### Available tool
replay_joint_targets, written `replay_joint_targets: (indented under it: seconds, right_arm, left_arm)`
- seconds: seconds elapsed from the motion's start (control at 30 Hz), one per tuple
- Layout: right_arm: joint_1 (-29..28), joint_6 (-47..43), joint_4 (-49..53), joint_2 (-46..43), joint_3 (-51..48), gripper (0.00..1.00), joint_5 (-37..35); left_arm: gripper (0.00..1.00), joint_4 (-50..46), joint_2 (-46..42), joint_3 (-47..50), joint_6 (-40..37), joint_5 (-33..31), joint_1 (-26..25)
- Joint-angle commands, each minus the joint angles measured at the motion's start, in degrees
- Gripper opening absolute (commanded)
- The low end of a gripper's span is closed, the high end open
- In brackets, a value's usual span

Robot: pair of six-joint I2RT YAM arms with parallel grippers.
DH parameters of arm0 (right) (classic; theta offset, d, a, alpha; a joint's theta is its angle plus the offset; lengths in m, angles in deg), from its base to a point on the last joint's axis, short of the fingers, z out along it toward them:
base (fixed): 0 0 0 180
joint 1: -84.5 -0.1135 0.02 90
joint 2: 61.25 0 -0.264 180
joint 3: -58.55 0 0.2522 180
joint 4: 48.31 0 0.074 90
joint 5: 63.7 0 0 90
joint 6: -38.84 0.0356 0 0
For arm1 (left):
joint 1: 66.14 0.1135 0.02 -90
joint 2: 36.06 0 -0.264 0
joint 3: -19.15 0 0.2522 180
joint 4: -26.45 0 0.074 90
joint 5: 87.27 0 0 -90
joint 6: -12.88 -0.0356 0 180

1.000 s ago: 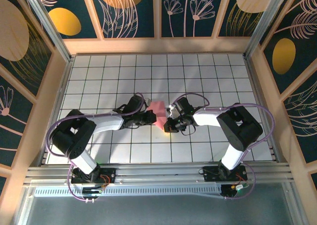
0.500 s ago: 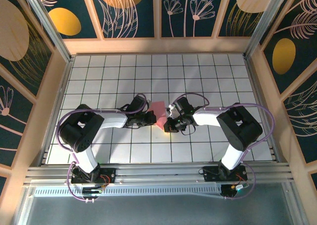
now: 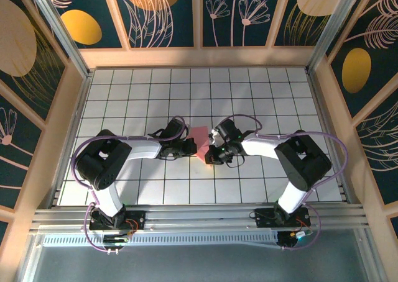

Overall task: Fold a paper plane with a square sheet of paper (fold left side to right side)
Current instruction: Third fold the triangle at the center of the table.

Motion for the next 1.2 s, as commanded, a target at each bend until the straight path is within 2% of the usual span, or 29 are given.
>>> replay_joint_targets:
  seconds: [0.0,0.57,1.17]
  right_arm:
    - [-1.0,1.8,-1.7,-0.4,2.1,0.00,0.8]
    - [-1.5,1.9,-4.3,6.7,4.5,0.00,-0.5]
    - [-0.7,5.6,0.2,1.1,-3.5,0.00,-1.8]
  left_arm:
    - [0.00,-4.2,2.2,-0.3,-1.4,-2.8,0.3]
    - [0.00,-5.2,2.2,-0.6,-1.9,-3.2,0.3]
    - [0.00,-7.7,2.4,-1.6,-3.7,-5.8,0.3]
